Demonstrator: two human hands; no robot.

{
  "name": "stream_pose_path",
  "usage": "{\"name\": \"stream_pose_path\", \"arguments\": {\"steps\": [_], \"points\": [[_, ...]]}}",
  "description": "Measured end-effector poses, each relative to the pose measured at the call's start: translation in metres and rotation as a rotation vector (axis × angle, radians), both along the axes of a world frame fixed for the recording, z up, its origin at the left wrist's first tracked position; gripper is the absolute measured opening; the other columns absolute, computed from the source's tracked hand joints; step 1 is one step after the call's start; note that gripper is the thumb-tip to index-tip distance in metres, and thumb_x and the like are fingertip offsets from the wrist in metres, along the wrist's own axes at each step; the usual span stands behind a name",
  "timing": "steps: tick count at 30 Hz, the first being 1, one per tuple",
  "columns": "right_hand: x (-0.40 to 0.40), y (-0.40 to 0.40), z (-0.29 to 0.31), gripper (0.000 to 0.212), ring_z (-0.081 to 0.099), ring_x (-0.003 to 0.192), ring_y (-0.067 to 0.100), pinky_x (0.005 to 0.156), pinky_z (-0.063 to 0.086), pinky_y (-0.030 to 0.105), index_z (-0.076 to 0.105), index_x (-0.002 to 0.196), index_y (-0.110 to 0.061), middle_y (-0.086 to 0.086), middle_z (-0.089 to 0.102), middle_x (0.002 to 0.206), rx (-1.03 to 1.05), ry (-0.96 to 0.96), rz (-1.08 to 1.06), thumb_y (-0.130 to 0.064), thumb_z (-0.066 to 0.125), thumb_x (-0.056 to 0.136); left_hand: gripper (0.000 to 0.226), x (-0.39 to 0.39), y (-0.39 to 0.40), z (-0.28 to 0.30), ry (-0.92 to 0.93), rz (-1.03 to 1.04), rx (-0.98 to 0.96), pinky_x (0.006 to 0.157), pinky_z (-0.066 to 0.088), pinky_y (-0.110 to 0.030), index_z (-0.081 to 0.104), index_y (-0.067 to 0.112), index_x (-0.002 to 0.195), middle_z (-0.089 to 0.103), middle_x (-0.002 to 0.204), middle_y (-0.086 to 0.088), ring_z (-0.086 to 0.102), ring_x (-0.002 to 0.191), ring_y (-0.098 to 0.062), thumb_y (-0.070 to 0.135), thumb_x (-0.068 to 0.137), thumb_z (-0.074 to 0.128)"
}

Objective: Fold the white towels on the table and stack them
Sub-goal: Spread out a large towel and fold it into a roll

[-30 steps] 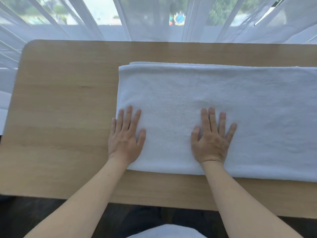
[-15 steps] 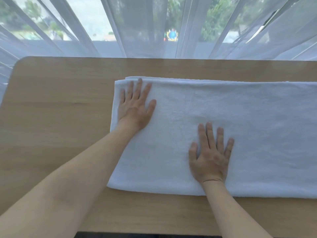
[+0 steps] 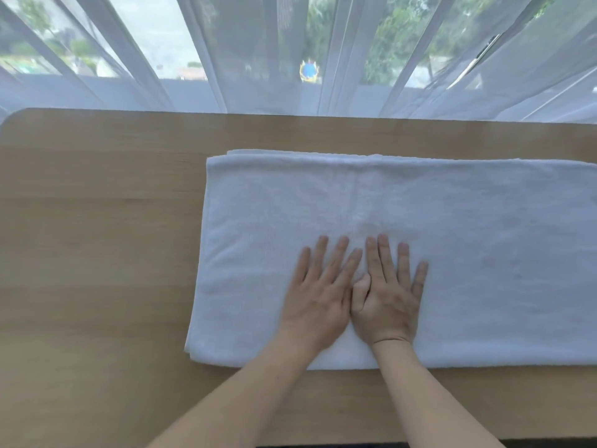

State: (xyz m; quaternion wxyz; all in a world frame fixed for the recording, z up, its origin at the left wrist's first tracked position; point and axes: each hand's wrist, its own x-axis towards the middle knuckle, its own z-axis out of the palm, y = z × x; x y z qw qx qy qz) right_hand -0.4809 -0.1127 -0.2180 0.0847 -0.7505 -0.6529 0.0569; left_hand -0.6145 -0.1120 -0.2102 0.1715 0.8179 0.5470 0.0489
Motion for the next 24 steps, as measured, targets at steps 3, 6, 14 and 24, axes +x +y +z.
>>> {"name": "stream_pose_path", "arguments": {"steps": [3,6,14,24], "points": [[-0.001,0.001,0.002,0.064,0.02,0.153,0.03,0.121,0.012,0.063,0.036,0.155,-0.017,0.0,0.031,0.162,0.008,-0.004,0.007,-0.031,0.031,0.093,0.056,-0.013,0.029,-0.002,0.084,0.007,-0.002,0.123,0.004,-0.058,0.021,0.035,0.16,0.012,0.169,0.004,0.006,0.156,-0.03,0.045,0.105,0.023],[-0.003,0.001,0.002,0.064,0.021,0.152,0.032,0.12,0.013,0.064,0.036,0.155,-0.016,0.0,0.031,0.162,0.018,-0.006,0.012,-0.029,0.031,0.092,0.059,-0.021,0.081,-0.001,0.136,0.042,-0.041,0.119,-0.014,-0.059,0.007,0.043,0.159,-0.002,0.169,0.01,-0.008,0.156,-0.027,0.051,0.1,0.009],[-0.002,0.001,0.004,0.067,0.024,0.151,0.033,0.12,0.012,0.064,0.038,0.155,-0.018,0.0,0.033,0.161,0.012,0.009,0.012,-0.028,0.031,0.088,0.059,-0.021,0.173,0.004,0.175,0.155,-0.065,0.12,-0.018,-0.055,-0.001,0.034,0.161,-0.006,0.17,0.005,-0.014,0.155,-0.025,0.048,0.104,0.008],[-0.001,0.002,0.007,0.066,0.02,0.153,0.032,0.121,0.009,0.063,0.035,0.156,-0.02,-0.002,0.03,0.163,-0.052,0.037,0.005,-0.03,0.028,0.091,0.066,-0.094,-0.012,-0.007,0.155,0.159,-0.012,0.125,-0.002,-0.045,0.006,0.032,0.162,0.003,0.17,0.004,-0.003,0.156,-0.021,0.055,0.103,0.024]]}}
